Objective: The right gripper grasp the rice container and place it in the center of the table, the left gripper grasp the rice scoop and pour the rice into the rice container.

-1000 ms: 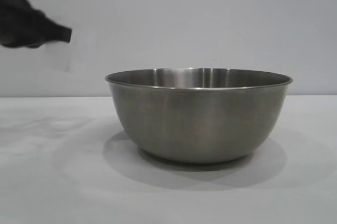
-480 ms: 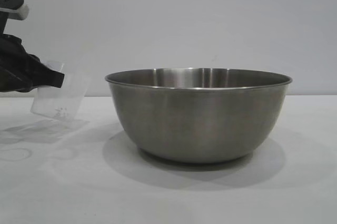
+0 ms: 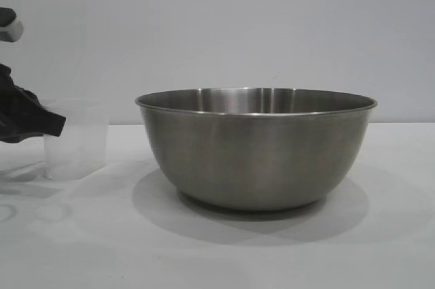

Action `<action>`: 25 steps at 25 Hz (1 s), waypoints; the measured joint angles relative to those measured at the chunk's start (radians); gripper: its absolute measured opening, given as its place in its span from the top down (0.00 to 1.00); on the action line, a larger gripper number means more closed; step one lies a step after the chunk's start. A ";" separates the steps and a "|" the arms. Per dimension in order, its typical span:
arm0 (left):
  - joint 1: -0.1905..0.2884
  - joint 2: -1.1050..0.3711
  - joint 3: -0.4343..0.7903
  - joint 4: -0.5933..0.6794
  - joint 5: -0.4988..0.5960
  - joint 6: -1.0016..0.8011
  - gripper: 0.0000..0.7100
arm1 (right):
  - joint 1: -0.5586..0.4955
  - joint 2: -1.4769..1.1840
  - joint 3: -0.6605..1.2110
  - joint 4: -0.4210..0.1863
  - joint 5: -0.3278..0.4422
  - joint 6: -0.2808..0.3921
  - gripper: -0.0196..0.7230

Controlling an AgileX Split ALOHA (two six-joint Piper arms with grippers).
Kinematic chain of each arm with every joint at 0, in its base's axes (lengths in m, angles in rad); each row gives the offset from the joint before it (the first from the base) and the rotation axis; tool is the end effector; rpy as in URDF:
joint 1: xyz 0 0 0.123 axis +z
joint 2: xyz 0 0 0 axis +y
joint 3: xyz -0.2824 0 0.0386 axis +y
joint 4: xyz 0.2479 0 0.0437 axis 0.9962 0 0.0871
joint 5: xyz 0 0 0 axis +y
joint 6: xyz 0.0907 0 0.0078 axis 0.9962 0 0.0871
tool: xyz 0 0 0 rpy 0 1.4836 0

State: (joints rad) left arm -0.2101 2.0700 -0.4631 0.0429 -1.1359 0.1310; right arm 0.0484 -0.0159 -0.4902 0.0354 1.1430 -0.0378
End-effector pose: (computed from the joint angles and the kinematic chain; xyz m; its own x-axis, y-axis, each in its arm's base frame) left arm 0.2810 -0.0635 0.0689 -0.3263 0.2213 -0.9190 0.2954 0.9474 0.1233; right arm -0.0099 0.0025 0.2679 -0.5197 -0.0483 -0.8530 -0.0878 0.9961 -0.0029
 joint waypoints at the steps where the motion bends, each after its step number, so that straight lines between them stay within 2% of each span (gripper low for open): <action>1: 0.000 -0.006 0.011 0.000 0.000 0.000 0.76 | 0.000 0.000 0.000 0.000 0.000 0.000 0.62; 5: 0.000 -0.054 0.055 -0.006 0.000 0.000 0.76 | 0.000 0.000 0.000 0.000 0.000 0.000 0.62; 8: 0.001 -0.095 0.088 -0.065 0.000 0.000 0.76 | 0.000 0.000 0.000 0.000 0.000 0.000 0.62; 10: 0.021 -0.115 0.100 -0.078 0.000 -0.017 0.76 | 0.000 0.000 0.000 0.000 0.000 0.000 0.62; 12: 0.060 -0.128 0.101 -0.069 0.000 -0.035 0.76 | 0.000 0.000 0.000 0.000 0.000 0.000 0.62; 18: 0.230 -0.145 0.101 0.025 0.000 -0.077 0.76 | 0.000 0.000 0.000 0.000 0.000 0.000 0.62; 21: 0.285 -0.151 0.097 0.061 0.000 -0.159 0.76 | 0.000 0.000 0.000 0.000 0.000 0.000 0.62; 25: 0.333 -0.159 0.060 0.102 0.000 -0.243 0.76 | 0.000 0.000 0.000 0.000 0.000 0.000 0.62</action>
State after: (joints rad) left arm 0.1230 1.9110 -0.4029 0.1449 -1.1359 -0.1124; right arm 0.0484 -0.0159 -0.4902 0.0354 1.1430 -0.0378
